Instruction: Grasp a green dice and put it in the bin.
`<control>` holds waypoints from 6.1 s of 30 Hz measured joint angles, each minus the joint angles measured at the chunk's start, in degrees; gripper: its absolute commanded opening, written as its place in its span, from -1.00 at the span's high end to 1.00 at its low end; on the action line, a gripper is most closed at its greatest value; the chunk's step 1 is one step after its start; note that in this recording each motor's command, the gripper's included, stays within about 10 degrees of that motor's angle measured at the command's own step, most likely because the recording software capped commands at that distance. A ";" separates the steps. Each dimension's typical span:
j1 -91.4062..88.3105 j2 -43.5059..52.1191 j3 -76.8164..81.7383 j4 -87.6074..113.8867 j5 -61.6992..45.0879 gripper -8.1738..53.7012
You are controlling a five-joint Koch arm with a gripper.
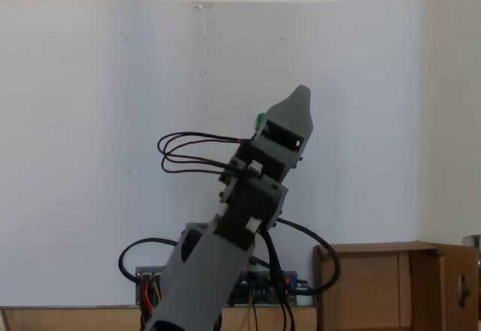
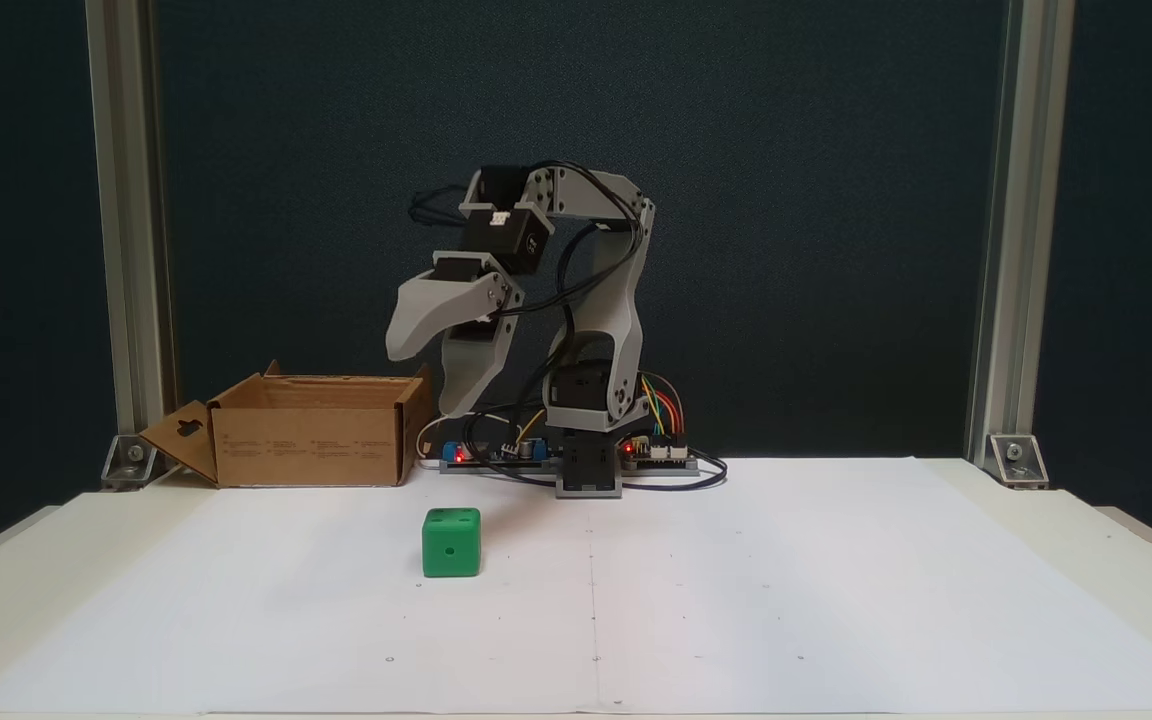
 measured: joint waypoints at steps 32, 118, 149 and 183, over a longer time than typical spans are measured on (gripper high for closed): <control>-3.60 -16.08 -32.26 40.25 -2.02 -0.68; -7.56 -21.27 -15.12 31.64 -17.84 -0.74; -2.64 -30.59 -14.15 23.99 -18.19 -0.74; 0.35 -33.22 -9.67 15.38 -23.99 -0.74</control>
